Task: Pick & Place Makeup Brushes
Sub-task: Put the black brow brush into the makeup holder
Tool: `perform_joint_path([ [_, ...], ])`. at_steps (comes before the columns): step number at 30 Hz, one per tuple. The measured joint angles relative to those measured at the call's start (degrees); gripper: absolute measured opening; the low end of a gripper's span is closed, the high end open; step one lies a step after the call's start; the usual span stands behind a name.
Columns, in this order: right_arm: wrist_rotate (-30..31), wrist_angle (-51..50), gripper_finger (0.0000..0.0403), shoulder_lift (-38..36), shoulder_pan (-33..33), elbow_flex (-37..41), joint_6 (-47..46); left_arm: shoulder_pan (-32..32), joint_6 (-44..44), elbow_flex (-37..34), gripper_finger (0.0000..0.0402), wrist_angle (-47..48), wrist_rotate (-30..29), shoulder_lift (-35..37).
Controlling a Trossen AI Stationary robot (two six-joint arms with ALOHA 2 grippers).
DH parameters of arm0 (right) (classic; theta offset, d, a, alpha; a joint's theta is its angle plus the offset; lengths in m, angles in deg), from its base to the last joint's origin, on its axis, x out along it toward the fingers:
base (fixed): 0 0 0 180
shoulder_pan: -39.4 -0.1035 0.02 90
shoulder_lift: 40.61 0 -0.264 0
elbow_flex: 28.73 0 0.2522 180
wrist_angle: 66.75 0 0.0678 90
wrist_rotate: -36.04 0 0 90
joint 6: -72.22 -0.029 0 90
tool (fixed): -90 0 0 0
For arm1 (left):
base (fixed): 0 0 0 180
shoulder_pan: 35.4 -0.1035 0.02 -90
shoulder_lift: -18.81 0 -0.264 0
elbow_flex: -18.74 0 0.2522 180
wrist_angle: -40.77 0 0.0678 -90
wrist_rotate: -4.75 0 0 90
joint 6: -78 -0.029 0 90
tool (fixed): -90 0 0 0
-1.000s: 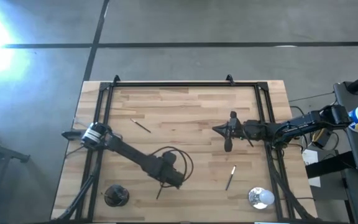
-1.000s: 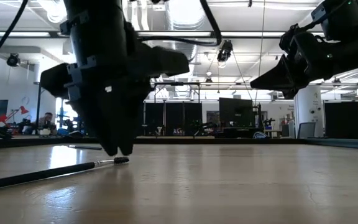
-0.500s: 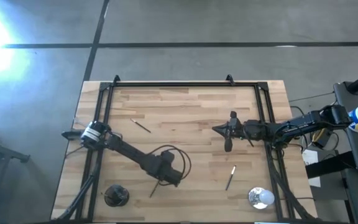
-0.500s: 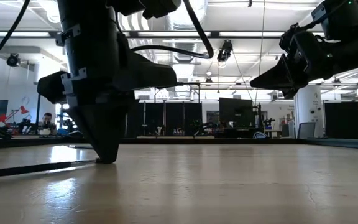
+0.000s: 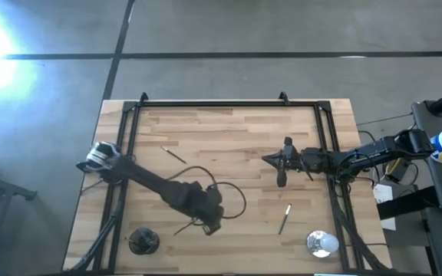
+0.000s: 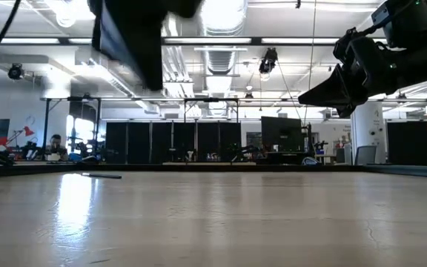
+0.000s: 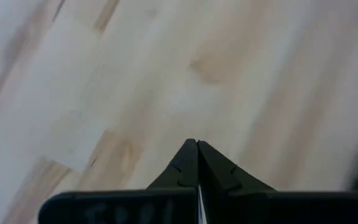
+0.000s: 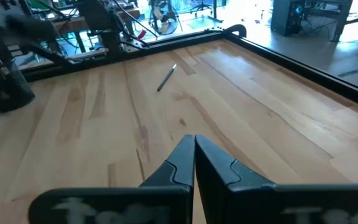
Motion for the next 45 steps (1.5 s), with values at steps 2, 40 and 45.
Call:
perform_joint_path([
  [2,0.02,0.02,0.0008,0.00,0.00,0.00,0.00,1.35,-1.88,0.05,0.0000,-0.08,-0.52,4.02],
  [40,-0.03,0.79,0.0008,0.02,-0.07,-5.06,-4.26,42.83,-4.50,-15.60,0.0000,-9.54,-49.22,30.39],
  [45,-0.09,0.70,0.0008,0.02,-0.77,-5.53,-4.26,44.22,-0.17,-17.52,0.0000,-9.48,-49.81,28.68],
])
